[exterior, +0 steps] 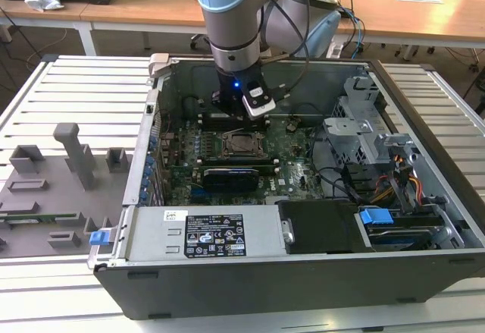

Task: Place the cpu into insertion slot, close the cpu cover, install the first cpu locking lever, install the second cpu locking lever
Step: 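Install the first cpu locking lever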

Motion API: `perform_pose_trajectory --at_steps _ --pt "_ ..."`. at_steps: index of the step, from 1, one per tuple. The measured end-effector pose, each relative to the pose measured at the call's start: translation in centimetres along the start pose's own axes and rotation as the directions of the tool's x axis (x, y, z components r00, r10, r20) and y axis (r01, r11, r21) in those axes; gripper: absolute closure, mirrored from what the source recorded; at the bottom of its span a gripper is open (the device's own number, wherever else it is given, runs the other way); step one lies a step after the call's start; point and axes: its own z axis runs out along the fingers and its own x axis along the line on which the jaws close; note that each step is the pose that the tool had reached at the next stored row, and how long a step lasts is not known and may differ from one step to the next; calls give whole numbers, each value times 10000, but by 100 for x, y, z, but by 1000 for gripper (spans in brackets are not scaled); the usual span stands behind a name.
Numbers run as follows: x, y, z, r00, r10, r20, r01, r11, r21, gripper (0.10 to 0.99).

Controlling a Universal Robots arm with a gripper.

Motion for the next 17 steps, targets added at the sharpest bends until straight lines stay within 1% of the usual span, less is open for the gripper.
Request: perform_pose_trajectory --at_steps 6,9,17 --pt "8 7 -1 10000 36 -5 -36 10000 -53 980" --pt "31 13 -3 10000 88 5 -88 9999 -49 980" --pt "42 44 20 9996 271 44 -271 9996 -18 980"
